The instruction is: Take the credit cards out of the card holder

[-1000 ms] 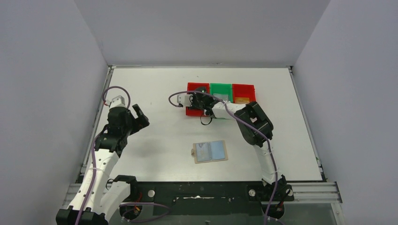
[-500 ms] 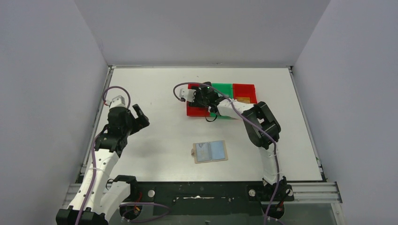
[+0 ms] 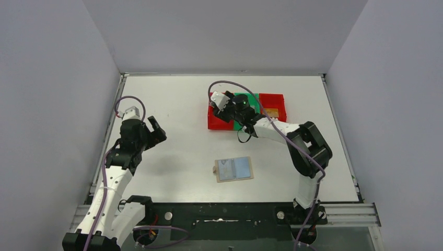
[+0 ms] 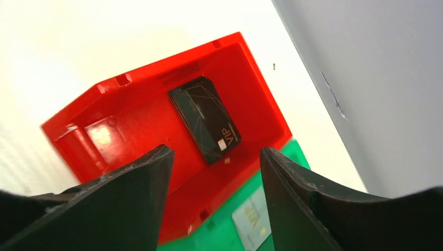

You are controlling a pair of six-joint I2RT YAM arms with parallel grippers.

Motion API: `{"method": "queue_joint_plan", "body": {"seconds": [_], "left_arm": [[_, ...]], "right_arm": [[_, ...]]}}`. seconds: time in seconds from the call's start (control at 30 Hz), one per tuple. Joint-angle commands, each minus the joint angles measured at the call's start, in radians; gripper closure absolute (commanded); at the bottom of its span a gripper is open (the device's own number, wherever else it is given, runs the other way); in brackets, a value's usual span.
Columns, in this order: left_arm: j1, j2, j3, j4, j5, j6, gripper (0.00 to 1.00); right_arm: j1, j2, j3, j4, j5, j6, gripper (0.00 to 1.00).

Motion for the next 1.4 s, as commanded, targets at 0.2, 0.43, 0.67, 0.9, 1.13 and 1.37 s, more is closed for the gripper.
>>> {"method": "queue_joint_plan", "body": {"seconds": [0.2, 0.43, 0.67, 0.9, 1.13, 1.37], "left_arm": [[0.005, 0.000, 0.005, 0.051, 0.008, 0.022, 0.12], [0.003, 0.003, 0.006, 0.048, 0.003, 0.022, 0.12], [-0.003, -0.010, 0.006, 0.032, -0.037, 0.018, 0.12], [-0.004, -0.010, 0.008, 0.024, -0.068, 0.017, 0.12], [-0.004, -0.007, 0.009, 0.024, -0.075, 0.017, 0.12], [-0.003, -0.007, 0.010, 0.030, -0.067, 0.019, 0.12]], "right_arm": [[-0.021, -0.455, -0.171, -0.135, 0.256, 0.869, 0.01], [-0.121, -0.635, -0.408, -0.276, 0.027, 1.172, 0.02], [0.153, -0.751, -0.580, -0.372, 0.381, 1.360, 0.05], [0.424, -0.653, -0.582, -0.381, 0.570, 1.501, 0.16], [0.502, -0.478, -0.449, -0.465, 0.626, 1.490, 0.28], [0.530, -0.390, -0.398, -0.481, 0.617, 1.468, 0.29]]}}
